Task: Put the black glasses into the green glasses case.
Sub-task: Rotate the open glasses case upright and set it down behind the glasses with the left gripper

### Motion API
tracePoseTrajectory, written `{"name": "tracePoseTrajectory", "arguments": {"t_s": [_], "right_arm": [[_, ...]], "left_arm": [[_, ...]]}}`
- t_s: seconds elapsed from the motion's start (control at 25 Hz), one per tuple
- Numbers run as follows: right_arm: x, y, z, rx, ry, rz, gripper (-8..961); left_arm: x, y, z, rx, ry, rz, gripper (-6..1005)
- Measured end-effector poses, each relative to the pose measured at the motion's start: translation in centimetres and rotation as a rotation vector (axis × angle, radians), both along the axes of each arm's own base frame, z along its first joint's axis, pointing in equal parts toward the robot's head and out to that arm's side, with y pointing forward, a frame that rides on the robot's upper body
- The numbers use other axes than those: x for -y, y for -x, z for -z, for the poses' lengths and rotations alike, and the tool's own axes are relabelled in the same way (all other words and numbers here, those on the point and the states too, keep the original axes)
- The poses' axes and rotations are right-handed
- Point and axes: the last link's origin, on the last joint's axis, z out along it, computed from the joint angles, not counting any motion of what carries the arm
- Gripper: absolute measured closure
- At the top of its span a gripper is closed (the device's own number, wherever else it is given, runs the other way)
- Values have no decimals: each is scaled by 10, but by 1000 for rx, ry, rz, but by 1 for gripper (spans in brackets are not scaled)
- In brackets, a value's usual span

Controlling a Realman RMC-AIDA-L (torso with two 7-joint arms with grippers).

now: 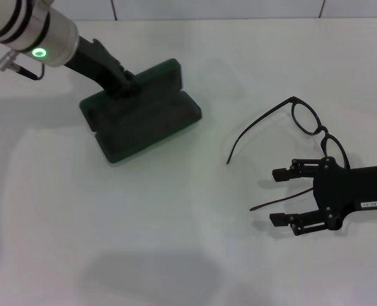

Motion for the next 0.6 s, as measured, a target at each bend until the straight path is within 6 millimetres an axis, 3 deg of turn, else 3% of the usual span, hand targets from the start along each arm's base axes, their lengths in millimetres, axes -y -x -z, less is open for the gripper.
{"name": "tracePoseTrajectory", "arguments": {"t_s": [0.24, 0.6], "right_arm": [[1, -1, 0, -1, 0, 3, 130], [3, -1, 1, -6, 3, 2, 130]], "left_arm": [[12, -12, 11, -33, 68, 191, 794], [19, -30, 36, -113, 140, 314, 794]]}}
